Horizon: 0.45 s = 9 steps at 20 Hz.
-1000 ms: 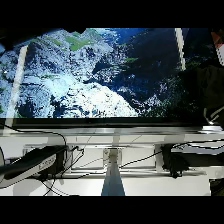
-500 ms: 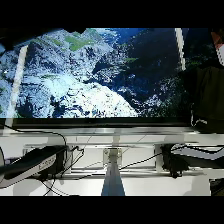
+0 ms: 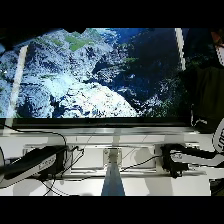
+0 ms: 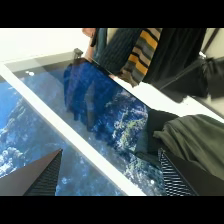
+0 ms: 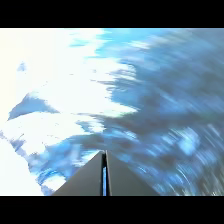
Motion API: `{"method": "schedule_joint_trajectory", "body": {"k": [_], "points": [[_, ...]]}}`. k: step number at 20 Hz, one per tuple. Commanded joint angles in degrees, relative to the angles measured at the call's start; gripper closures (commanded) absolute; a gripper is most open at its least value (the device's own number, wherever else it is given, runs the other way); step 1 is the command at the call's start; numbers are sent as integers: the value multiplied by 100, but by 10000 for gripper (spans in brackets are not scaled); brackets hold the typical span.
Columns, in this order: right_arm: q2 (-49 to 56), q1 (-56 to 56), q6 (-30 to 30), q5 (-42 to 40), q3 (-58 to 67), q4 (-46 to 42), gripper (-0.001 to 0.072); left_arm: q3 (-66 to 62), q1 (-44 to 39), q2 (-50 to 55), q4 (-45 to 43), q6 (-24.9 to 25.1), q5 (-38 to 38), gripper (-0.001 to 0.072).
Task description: Fold the clothes and pants, and hang the long-sleeved shirts on hangers.
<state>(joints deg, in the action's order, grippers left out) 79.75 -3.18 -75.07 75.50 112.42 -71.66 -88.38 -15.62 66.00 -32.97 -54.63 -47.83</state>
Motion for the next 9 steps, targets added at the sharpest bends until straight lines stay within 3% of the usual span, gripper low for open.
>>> {"method": "schedule_joint_trajectory", "body": {"k": [1, 3, 9], "points": [[-4, -1307, 748, -302, -4, -780, 682, -4, 0, -4, -2, 0, 2, 11], [-4, -1637, 719, -452, -4, -1388, 682, -4, 0, -4, -2, 0, 2, 11], [-7, -1685, 721, -481, -4, -1364, 681, -4, 0, -4, -2, 0, 2, 11]]}}
